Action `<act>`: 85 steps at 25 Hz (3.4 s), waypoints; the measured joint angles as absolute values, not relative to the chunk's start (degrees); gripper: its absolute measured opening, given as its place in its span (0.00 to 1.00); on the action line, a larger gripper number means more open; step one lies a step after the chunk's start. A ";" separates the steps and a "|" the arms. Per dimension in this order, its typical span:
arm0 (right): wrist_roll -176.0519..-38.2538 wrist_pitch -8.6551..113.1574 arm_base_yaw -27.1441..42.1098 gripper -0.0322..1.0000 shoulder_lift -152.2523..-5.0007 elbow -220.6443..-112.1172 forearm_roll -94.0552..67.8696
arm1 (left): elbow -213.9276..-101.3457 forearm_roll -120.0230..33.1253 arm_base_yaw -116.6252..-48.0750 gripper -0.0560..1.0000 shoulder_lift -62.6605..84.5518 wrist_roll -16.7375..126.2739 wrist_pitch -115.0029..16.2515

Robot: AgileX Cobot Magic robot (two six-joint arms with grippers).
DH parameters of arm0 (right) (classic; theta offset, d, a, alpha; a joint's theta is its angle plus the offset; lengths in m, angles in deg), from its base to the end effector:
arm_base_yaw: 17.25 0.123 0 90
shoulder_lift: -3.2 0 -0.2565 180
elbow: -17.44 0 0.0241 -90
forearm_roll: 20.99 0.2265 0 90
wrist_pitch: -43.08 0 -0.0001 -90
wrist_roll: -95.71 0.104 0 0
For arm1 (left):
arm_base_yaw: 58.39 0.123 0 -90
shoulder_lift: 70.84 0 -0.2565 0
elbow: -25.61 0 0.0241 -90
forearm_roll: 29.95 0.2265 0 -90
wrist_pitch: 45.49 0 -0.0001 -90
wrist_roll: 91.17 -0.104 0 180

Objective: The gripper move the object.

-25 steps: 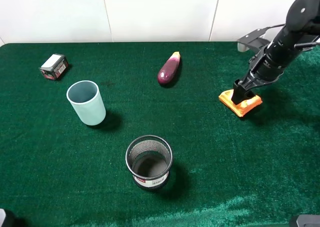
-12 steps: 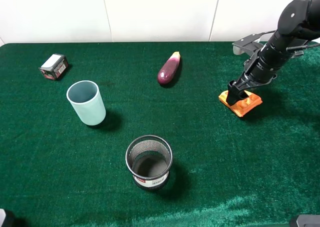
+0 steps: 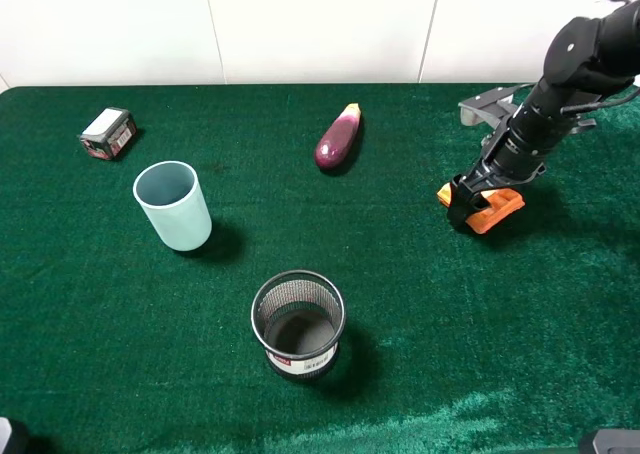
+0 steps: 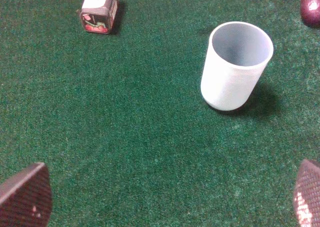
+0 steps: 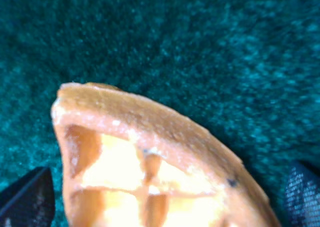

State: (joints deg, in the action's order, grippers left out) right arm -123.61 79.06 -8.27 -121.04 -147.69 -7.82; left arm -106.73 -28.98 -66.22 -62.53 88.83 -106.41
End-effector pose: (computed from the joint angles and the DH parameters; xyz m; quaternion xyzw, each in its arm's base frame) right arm 0.3147 0.0638 0.0770 -0.3241 0.9424 0.0577 0.0597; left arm 0.0132 -0.0003 0.2597 0.0578 0.8501 -0.0273 0.5227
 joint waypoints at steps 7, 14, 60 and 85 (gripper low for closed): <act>-122.97 79.05 -8.27 0.70 -121.26 -147.94 -8.04 | -106.73 -28.98 -66.22 0.98 -62.53 88.83 -106.41; -120.56 79.07 -8.27 0.53 -121.33 -148.00 -9.57 | -106.73 -28.98 -66.22 0.98 -62.53 88.83 -106.41; -107.10 105.02 -8.27 0.53 -114.18 -162.13 -12.97 | -106.73 -28.98 -66.22 0.98 -62.53 88.83 -106.41; -94.45 112.48 7.74 0.53 -109.97 -167.95 -12.57 | -106.73 -28.98 -66.22 0.98 -62.53 88.83 -106.41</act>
